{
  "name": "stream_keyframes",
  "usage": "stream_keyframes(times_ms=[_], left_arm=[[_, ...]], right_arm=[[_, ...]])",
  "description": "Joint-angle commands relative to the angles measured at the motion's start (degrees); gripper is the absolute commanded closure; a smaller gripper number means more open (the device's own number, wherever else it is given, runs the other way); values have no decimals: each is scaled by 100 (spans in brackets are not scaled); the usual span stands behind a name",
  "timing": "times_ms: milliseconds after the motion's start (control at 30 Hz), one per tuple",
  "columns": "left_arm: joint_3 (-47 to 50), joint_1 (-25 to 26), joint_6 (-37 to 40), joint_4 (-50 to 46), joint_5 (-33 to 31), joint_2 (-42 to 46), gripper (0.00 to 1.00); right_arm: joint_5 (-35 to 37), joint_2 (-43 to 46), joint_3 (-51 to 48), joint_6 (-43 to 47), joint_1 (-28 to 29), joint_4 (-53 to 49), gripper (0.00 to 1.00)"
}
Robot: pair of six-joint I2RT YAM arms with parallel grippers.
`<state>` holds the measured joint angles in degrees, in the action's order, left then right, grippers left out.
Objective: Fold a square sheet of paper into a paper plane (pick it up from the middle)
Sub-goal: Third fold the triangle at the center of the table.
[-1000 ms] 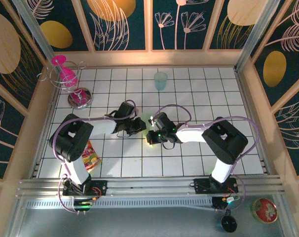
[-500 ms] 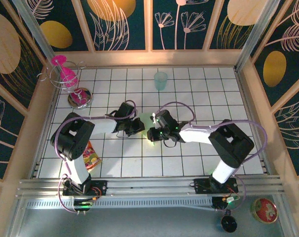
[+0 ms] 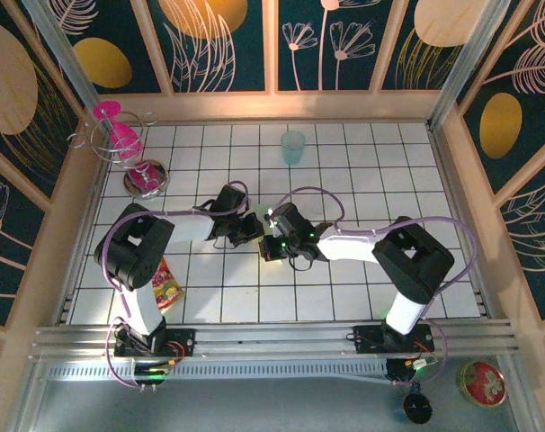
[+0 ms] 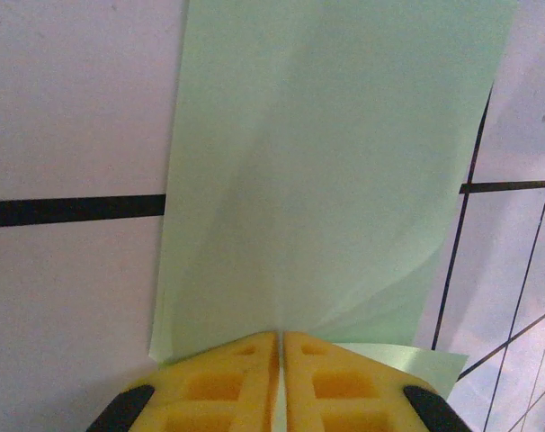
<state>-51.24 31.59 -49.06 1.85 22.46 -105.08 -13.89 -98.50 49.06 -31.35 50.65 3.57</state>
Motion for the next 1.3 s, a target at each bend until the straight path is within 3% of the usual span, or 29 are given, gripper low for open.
stream_keyframes(times_ms=[0,733,1267], left_arm=[[87,-81,30,-471,-479,-307,88],[106,-84,123,-589,-574,-436,88],[118,-119,147,-615,-620,-452,89]], right_arm=[[200,-141,-40,-147,-49,-122,95],[615,-99,-287,-118,-214,-373,97],[42,152,-859,-4,-275,-407,98]])
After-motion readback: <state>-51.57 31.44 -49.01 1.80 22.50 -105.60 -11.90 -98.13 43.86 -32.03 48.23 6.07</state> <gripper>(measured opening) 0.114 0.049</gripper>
